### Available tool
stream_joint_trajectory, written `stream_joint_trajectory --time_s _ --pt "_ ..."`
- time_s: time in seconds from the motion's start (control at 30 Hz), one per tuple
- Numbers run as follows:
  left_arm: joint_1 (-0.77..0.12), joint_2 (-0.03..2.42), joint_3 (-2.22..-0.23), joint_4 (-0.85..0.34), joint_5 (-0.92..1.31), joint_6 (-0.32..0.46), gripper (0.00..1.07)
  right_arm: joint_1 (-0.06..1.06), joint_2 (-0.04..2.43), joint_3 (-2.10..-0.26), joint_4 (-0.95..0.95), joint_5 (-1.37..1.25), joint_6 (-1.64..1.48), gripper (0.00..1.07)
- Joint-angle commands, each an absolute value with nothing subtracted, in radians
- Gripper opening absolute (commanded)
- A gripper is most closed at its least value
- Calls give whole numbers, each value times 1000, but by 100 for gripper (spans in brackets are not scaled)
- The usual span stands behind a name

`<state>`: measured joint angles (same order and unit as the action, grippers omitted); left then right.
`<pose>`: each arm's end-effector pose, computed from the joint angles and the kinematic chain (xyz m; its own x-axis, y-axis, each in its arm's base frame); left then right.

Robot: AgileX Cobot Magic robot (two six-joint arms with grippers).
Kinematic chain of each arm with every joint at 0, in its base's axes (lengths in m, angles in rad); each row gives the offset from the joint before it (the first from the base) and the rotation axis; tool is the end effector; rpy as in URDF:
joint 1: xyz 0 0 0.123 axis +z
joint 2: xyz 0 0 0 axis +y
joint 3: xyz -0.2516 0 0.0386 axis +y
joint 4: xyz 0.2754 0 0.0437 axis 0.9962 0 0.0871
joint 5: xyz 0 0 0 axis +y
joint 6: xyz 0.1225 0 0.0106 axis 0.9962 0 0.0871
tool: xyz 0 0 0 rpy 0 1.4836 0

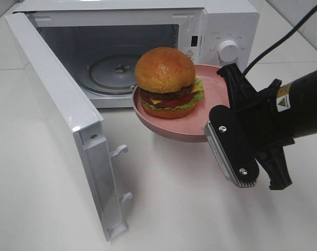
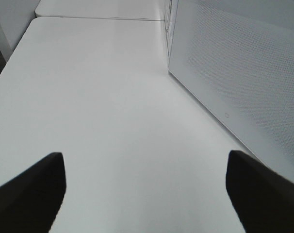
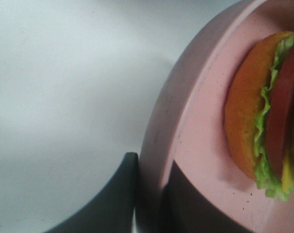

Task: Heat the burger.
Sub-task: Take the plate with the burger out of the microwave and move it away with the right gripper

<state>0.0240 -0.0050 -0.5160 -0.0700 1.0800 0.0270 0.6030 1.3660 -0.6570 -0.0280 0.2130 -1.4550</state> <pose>0.0748 -0.0058 0.2796 -0.4536 -0.0169 -0.8910 0.0283 0.9990 -0.0334 0.2529 0.1733 0.1399 0.5077 -0.8598 -0.0549 -0.6578 -0.3457 -0.6692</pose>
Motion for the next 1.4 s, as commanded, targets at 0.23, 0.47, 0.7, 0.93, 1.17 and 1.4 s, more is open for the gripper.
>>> stream_joint_trajectory --time_s 0.23,0.47,0.7,0.93,1.17,1.4 --pt "26 -10 -516 -72 1068 22 82 595 1177 -550 -129 168 -1310 0" --pt "26 -10 -516 -72 1068 22 82 595 1074 -515 -245 224 -1172 0" --pt "26 -10 -516 -72 1068 22 82 595 1009 -513 -362 312 -960 0" --pt "26 -10 -516 -72 1068 22 82 595 999 -512 -482 408 -715 0" --pt "26 -10 -516 -72 1068 22 82 595 999 -512 -618 539 -445 0" --pt "26 -10 -516 -72 1068 22 82 595 999 -504 -709 623 -248 0"
